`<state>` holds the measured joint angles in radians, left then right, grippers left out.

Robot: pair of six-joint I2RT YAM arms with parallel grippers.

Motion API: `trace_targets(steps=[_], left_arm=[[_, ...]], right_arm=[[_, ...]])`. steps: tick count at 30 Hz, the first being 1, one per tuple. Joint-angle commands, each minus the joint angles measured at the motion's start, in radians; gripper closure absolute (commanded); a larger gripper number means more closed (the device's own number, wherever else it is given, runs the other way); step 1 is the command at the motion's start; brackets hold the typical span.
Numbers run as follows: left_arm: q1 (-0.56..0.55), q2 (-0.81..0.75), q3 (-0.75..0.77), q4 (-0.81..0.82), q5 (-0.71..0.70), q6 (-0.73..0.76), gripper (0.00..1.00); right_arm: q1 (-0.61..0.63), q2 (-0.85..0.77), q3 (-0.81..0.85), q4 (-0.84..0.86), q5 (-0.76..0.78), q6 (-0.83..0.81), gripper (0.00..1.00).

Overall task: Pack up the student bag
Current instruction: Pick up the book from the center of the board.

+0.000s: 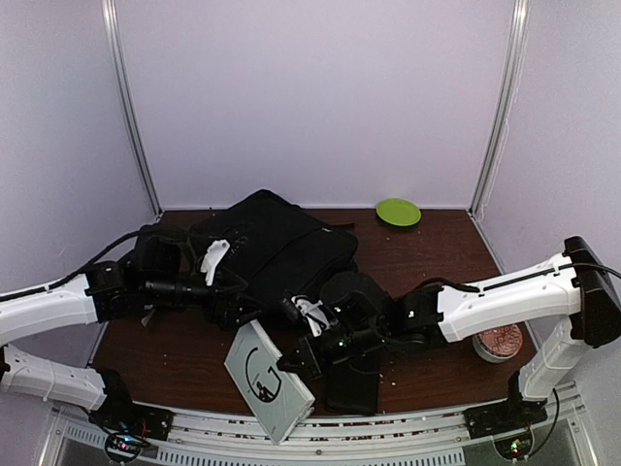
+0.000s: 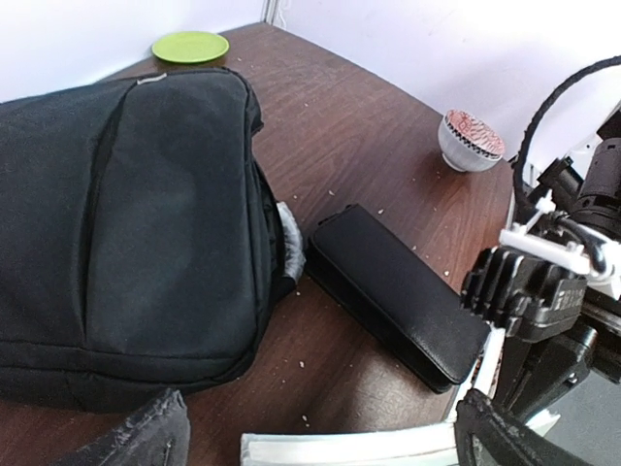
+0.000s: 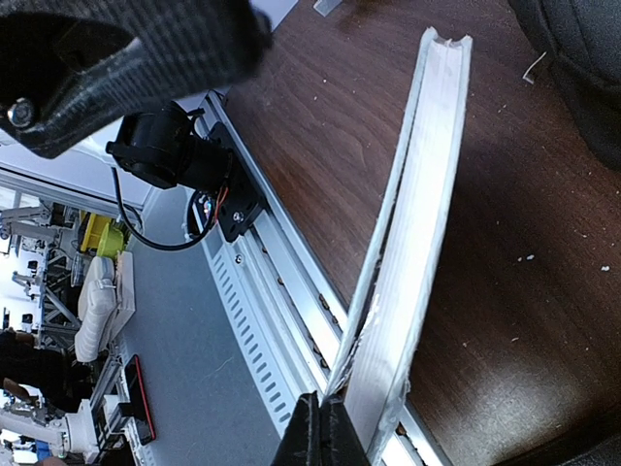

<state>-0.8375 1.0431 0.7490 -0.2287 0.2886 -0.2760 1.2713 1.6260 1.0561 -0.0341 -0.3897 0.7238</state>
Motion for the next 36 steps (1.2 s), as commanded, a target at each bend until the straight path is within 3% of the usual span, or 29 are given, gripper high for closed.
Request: trace_targets(steps=[1, 8, 17, 27, 32, 36], left_arm=[[0.015, 0.023, -0.042, 0.114, 0.129, -0.034, 0.02], [0.017, 0.065, -0.031, 0.124, 0.197, 0.006, 0.03], [0.017, -0.114, -0.149, 0.21, 0.077, -0.087, 0.03], [0.017, -0.25, -0.418, 0.409, -0.127, -0.43, 0.03], [0.017, -0.262, -0.563, 0.58, -0.159, -0.634, 0.03], [0.016, -0.293, -0.593, 0.638, -0.185, -0.691, 0.03]], right_arm=[[0.016, -0.006, 0.035, 0.035, -0.017, -0.041, 1.0], [0.027, -0.009, 0.044, 0.001, -0.004, -0.087, 1.0], [0.032, -0.073, 0.044, -0.102, 0.031, -0.161, 1.0], [0.054, -0.004, 0.07, -0.077, -0.006, -0.124, 1.0], [0.067, 0.028, 0.098, -0.048, -0.003, -0.091, 1.0], [0.069, 0.051, 0.115, -0.041, -0.001, -0.079, 1.0]])
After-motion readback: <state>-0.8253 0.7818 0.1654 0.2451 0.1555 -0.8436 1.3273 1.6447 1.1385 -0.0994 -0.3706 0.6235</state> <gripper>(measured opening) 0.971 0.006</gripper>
